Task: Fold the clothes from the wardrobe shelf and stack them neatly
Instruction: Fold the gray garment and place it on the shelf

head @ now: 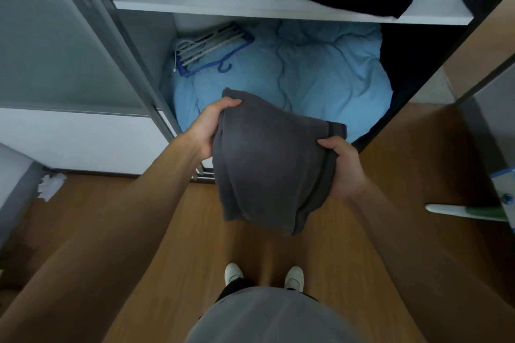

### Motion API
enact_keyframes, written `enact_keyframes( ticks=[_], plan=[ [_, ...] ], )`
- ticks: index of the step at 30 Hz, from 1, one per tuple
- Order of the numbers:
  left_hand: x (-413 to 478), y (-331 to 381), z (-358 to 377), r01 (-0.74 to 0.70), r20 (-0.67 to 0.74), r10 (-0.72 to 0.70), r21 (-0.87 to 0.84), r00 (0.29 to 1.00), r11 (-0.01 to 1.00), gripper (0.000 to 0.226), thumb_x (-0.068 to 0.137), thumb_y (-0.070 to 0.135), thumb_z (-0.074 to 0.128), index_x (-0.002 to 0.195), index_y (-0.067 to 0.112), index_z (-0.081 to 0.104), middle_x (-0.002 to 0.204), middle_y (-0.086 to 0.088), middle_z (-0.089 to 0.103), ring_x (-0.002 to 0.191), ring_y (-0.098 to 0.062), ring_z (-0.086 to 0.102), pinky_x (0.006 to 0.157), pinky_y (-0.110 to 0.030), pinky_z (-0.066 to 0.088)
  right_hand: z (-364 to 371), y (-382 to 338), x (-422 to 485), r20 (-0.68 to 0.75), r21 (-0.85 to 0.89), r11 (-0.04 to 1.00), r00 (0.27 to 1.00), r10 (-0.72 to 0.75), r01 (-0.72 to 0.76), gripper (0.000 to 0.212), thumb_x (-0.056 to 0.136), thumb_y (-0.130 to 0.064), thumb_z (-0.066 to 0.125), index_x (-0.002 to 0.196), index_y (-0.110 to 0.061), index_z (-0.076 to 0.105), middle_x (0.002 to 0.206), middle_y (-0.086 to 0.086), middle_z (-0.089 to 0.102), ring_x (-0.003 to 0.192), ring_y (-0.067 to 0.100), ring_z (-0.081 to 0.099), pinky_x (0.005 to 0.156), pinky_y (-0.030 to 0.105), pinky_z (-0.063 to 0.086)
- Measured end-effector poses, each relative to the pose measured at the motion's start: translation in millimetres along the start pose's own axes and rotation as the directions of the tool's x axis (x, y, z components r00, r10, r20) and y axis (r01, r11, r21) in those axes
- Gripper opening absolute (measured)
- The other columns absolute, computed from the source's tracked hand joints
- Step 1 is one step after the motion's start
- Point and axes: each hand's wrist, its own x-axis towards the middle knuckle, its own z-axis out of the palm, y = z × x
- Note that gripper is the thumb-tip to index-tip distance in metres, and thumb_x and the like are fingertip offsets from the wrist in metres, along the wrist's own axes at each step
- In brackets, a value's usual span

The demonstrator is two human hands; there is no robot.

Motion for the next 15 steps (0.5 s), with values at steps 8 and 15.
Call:
enact_keyframes(
  ticks=[8, 15],
  plan=[
    [8.3, -51.4, -17.2, 0.056, -0.262, 0.002, 0.213, 0.965, 0.976, 0.059, 0.096, 0.067, 0.033, 0.103, 0.020, 0.067, 0.114, -0.005, 0.070, 0.105, -0.028, 0.063, 0.102, -0.043, 0.044, 23.2, 0.4, 3.9, 0.013, 0.048, 0.998, 0.999, -0.046, 0.045, 0.029, 0.085, -0.027, 0.059, 0.085, -0.011, 0.082, 0.105, 0.010, 0.076, 0.088, 0.024, 0.075, 0.077, 0.035, 0.057],
    [-15.0, -92.7, -36.8, 0.093, 0.057, -0.087, -0.126, 0.995, 0.988, 0.062, 0.088, 0.079, 0.028, 0.105, 0.034, 0.066, 0.109, 0.011, 0.071, 0.100, -0.013, 0.068, 0.088, -0.033, 0.051, 14.3, -1.9, 3.4, -0.027, 0.019, 0.999, 0.999, -0.043, 0.043, 0.033, 0.091, -0.031, 0.055, 0.086, -0.015, 0.083, 0.104, 0.006, 0.077, 0.091, 0.022, 0.075, 0.069, 0.032, 0.061]
  ],
)
